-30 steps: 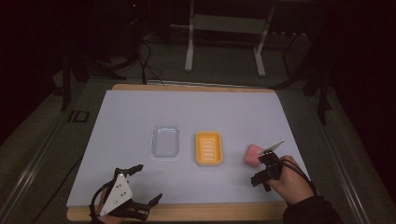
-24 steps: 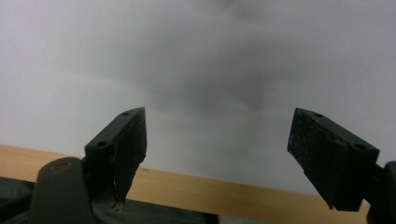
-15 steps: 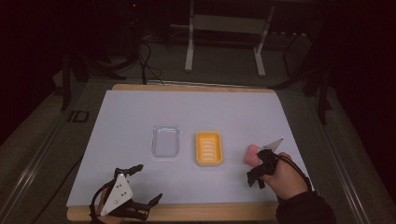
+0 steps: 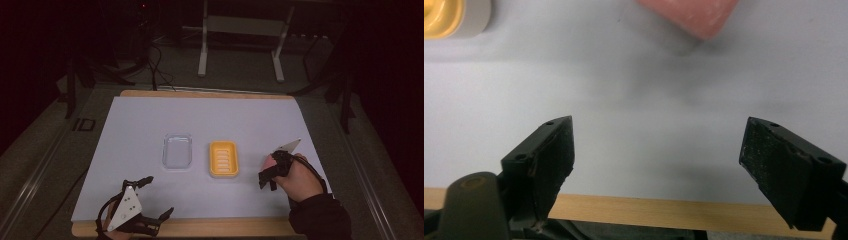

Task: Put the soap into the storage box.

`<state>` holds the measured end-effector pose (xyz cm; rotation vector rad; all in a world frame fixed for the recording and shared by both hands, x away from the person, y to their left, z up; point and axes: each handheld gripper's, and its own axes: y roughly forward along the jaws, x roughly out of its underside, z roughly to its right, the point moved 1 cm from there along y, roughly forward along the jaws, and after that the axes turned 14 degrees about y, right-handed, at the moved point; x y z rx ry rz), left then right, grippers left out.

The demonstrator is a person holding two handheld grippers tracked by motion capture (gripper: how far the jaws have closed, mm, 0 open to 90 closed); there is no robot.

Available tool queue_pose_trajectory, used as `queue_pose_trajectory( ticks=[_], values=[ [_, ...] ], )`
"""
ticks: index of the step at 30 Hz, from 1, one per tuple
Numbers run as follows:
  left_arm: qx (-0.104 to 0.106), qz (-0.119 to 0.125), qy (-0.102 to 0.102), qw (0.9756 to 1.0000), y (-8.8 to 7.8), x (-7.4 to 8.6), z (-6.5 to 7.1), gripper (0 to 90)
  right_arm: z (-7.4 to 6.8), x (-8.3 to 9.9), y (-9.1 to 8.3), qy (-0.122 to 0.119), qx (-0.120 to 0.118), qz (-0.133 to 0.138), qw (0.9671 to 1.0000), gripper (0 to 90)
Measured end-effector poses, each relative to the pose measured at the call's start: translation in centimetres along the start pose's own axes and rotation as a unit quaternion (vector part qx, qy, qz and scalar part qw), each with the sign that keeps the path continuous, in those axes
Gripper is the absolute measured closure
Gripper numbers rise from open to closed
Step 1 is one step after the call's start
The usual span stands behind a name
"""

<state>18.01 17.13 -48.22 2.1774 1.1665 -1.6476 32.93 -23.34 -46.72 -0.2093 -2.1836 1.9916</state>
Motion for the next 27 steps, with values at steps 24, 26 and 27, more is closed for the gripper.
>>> queue_pose_trajectory(
  ticks=[24, 26, 27],
  values=[
    [0.003, 0.001, 0.001, 1.0000, 0.0, 0.0, 0.0, 0.4, -1.3, -4.9, -0.5, 0.102, 0.000, 0.077, 0.9918, 17.3],
    [0.004, 0.001, 0.001, 1.0000, 0.0, 0.0, 0.0, 0.4, -1.4, -5.2, -0.5, 0.109, -0.008, 0.080, 0.9908, 17.2],
    [0.005, 0.001, 0.001, 1.0000, 0.0, 0.0, 0.0, 0.4, -1.5, -5.4, -0.5, 0.113, -0.010, 0.084, 0.9900, 17.3]
  ],
)
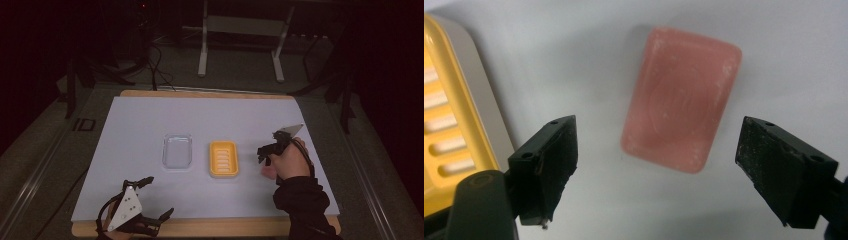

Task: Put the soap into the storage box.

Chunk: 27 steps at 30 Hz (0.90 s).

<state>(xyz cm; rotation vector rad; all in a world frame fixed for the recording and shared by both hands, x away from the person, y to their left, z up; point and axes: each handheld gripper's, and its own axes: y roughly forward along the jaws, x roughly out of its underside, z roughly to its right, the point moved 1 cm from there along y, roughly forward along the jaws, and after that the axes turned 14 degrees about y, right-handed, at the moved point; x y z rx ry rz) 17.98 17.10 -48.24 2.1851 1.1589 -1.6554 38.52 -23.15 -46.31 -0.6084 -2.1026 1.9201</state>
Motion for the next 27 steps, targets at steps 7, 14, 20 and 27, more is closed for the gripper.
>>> queue_pose_trajectory(
  ticks=[7, 14, 20, 27],
  values=[
    [0.000, 0.001, 0.001, 1.0000, 0.0, 0.0, 0.0, 0.4, -0.3, -0.5, 0.8, 0.009, 0.018, 0.015, 0.9997, 18.7],
    [0.001, 0.001, 0.002, 1.0000, 0.0, 0.0, 0.0, 0.4, -0.3, -0.9, 1.5, 0.016, 0.017, 0.014, 0.9996, 18.7],
    [0.001, 0.001, 0.002, 1.0000, 0.0, 0.0, 0.0, 0.4, -0.4, -1.0, 2.2, 0.016, 0.031, 0.011, 0.9993, 22.5],
    [0.002, 0.001, 0.003, 1.0000, 0.0, 0.0, 0.1, 0.4, -0.6, -1.1, 3.2, 0.010, 0.053, 0.016, 0.9984, 25.7]
  ],
)
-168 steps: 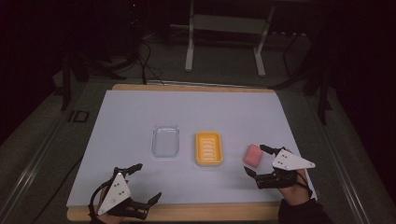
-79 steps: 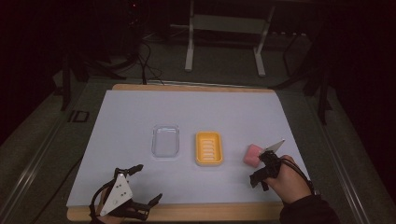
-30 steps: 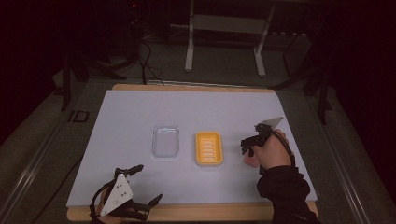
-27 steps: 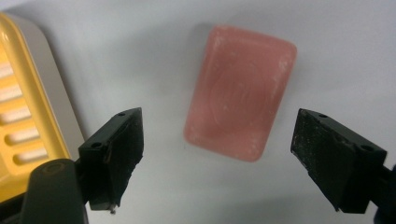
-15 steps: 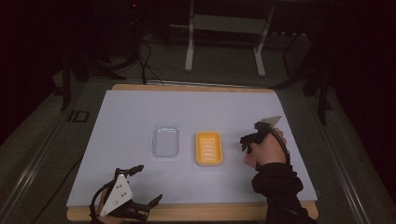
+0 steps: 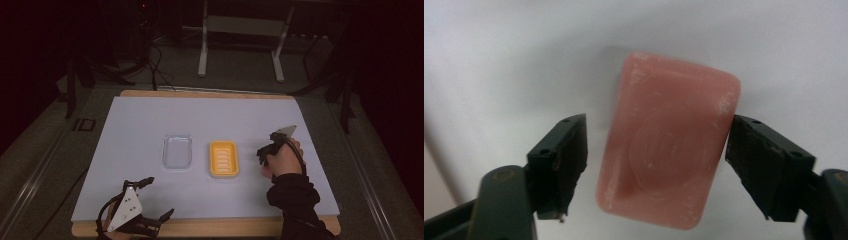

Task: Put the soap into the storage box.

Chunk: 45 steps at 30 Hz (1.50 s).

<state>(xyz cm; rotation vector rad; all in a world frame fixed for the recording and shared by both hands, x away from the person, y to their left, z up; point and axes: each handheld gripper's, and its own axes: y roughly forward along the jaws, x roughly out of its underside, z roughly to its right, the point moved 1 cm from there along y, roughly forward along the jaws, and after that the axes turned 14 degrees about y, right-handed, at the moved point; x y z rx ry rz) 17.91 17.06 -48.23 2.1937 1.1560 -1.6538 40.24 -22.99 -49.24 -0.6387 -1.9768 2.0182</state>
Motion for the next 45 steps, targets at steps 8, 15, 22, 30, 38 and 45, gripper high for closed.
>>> queue_pose_trajectory(
  ticks=[8, 15, 22, 30, 38, 45],
  values=[
    [0.001, -0.001, 0.002, 1.0000, 0.0, 0.0, 0.1, 0.4, -0.1, -0.2, 0.9, -0.029, 0.013, 0.007, 0.9995, 34.6],
    [0.001, -0.004, 0.003, 1.0000, 0.1, 0.0, 0.1, 0.4, 0.0, -0.2, 1.1, -0.058, 0.006, 0.002, 0.9983, 37.5],
    [0.001, -0.004, 0.003, 1.0000, 0.1, 0.0, 0.1, 0.4, -0.2, 0.2, 0.7, -0.072, 0.008, -0.006, 0.9973, 37.8],
    [0.001, -0.004, 0.003, 1.0000, 0.1, 0.0, 0.1, 0.4, -0.3, 0.2, -0.8, -0.079, 0.003, -0.011, 0.9968, 37.9],
    [0.000, -0.005, 0.003, 1.0000, 0.1, 0.0, 0.1, 0.4, -0.3, 0.0, -2.3, -0.085, -0.004, -0.016, 0.9963, 37.8],
    [0.000, -0.005, 0.004, 1.0000, 0.1, 0.0, 0.1, 0.4, -0.4, -0.3, -4.3, -0.086, -0.020, 0.006, 0.9961, 37.8]
  ],
)
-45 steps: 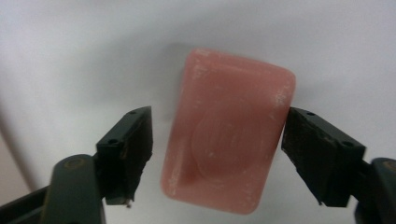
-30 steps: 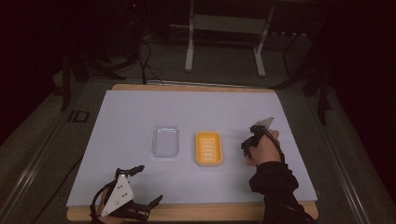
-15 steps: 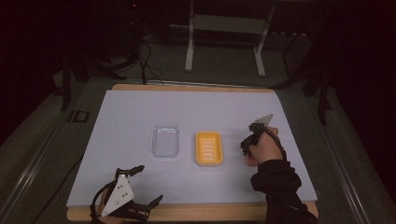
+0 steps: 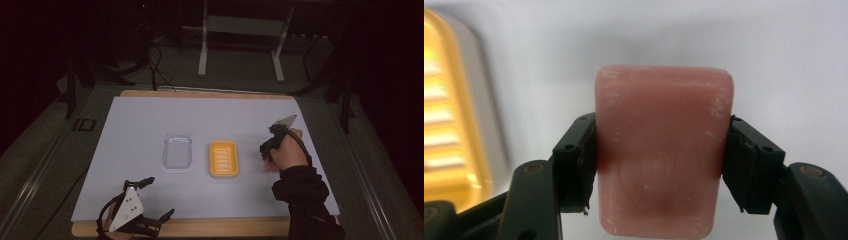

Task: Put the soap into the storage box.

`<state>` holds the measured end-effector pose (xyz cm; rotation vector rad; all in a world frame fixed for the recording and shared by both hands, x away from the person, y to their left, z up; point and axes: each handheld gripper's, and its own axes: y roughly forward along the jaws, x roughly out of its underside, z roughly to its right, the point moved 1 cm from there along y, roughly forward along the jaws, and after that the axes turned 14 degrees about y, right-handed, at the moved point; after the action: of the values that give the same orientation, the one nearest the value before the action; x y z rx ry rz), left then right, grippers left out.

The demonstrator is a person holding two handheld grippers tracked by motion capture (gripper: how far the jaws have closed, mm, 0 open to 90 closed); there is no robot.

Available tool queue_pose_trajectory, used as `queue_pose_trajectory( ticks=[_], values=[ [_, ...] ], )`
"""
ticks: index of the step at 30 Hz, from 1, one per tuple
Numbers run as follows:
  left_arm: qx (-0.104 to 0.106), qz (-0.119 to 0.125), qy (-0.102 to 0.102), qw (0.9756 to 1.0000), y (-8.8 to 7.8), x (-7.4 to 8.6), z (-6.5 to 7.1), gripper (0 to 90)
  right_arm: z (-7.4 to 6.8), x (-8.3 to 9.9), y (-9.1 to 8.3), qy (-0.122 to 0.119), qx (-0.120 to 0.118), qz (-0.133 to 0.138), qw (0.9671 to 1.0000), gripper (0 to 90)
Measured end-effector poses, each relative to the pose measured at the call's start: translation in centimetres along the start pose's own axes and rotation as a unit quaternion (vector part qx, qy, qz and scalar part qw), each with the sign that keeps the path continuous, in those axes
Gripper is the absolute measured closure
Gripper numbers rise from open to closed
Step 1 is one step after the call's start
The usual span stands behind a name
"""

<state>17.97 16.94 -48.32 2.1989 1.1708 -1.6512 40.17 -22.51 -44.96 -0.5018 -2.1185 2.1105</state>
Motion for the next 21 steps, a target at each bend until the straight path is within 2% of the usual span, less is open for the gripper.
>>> queue_pose_trajectory(
  ticks=[2, 3, 4, 6, 7, 13, 14, 15, 17, 21],
  values=[
    [0.000, -0.001, 0.000, 1.0000, 0.0, 0.0, 0.0, 0.4, -0.2, -0.1, -0.6, -0.005, 0.005, -0.004, 1.0000, 37.8],
    [0.000, 0.000, 0.000, 1.0000, 0.0, 0.0, 0.0, 0.4, -0.3, -0.1, -0.9, -0.002, -0.003, 0.006, 1.0000, 37.8],
    [0.000, 0.000, 0.000, 1.0000, 0.0, 0.0, 0.0, 0.4, -0.3, -0.1, -1.2, -0.006, 0.002, 0.000, 1.0000, 37.8],
    [0.000, 0.000, 0.000, 1.0000, 0.0, 0.0, 0.0, 0.4, -0.7, -0.2, -1.8, -0.005, -0.006, 0.007, 0.9999, 37.8],
    [0.000, 0.000, 0.000, 1.0000, 0.0, 0.0, 0.0, 0.4, -0.8, -0.2, -2.1, -0.008, -0.006, 0.002, 0.9999, 37.8],
    [0.000, 0.000, 0.000, 1.0000, 0.0, 0.0, 0.0, 0.4, -2.2, -0.1, -3.4, -0.021, -0.010, 0.002, 0.9997, 37.8],
    [0.000, 0.001, 0.000, 1.0000, 0.0, 0.0, 0.0, 0.4, -2.4, -0.1, -3.6, -0.023, -0.014, 0.009, 0.9996, 37.8],
    [0.000, 0.001, 0.000, 1.0000, 0.0, 0.0, 0.0, 0.4, -2.6, 0.0, -3.8, -0.024, -0.013, 0.003, 0.9996, 37.8],
    [0.000, 0.001, 0.000, 1.0000, 0.0, 0.0, 0.0, 0.4, -3.1, 0.1, -4.2, -0.029, -0.019, 0.012, 0.9993, 37.8],
    [0.000, 0.001, -0.001, 1.0000, 0.0, 0.0, 0.0, 0.4, -4.0, 0.4, -4.7, -0.039, -0.022, 0.000, 0.9990, 37.8]
  ],
)
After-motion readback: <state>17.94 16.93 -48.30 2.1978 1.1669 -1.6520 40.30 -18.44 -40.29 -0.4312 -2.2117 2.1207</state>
